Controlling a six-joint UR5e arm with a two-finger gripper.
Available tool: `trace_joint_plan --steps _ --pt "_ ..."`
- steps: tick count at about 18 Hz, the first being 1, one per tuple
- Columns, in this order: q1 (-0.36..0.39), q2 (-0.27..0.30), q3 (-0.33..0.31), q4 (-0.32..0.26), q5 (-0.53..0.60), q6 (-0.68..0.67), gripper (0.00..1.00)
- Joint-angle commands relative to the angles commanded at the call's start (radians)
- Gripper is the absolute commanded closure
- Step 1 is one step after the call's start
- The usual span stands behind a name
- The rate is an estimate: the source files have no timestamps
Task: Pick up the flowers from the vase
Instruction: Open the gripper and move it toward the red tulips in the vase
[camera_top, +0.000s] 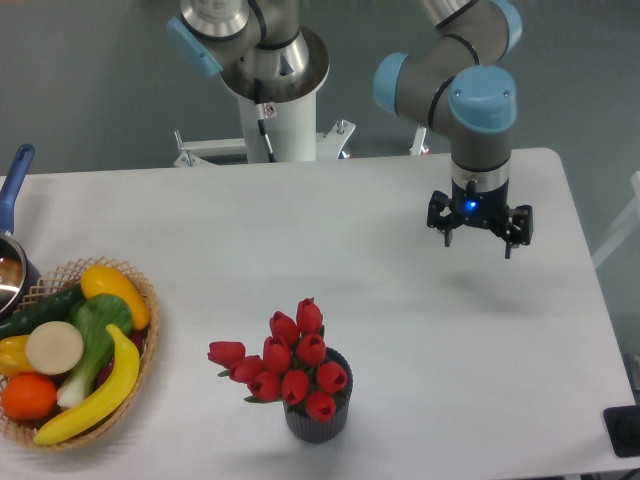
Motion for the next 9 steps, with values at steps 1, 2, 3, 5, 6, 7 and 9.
trace_joint_plan --steps 1,2,3,5,6,7,9 --pt "0.003 0.003 0.008 0.005 -0.072 -0.003 0.00" --pt "0.005 0.008 0.012 0.005 -0.152 -0.003 0.00" --pt "0.005 0.009 0.012 0.005 -0.236 -0.005 0.00" --pt "0.002 0.008 0.006 0.005 -0.388 -0.005 0.00" --pt "0.000 0.005 0.011 0.005 -0.434 -0.005 0.00" --pt "-0.002 0.003 0.011 0.005 -0.459 -0.005 0.00" --pt "-0.021 0.002 0.011 0.005 -0.504 -0.015 0.00"
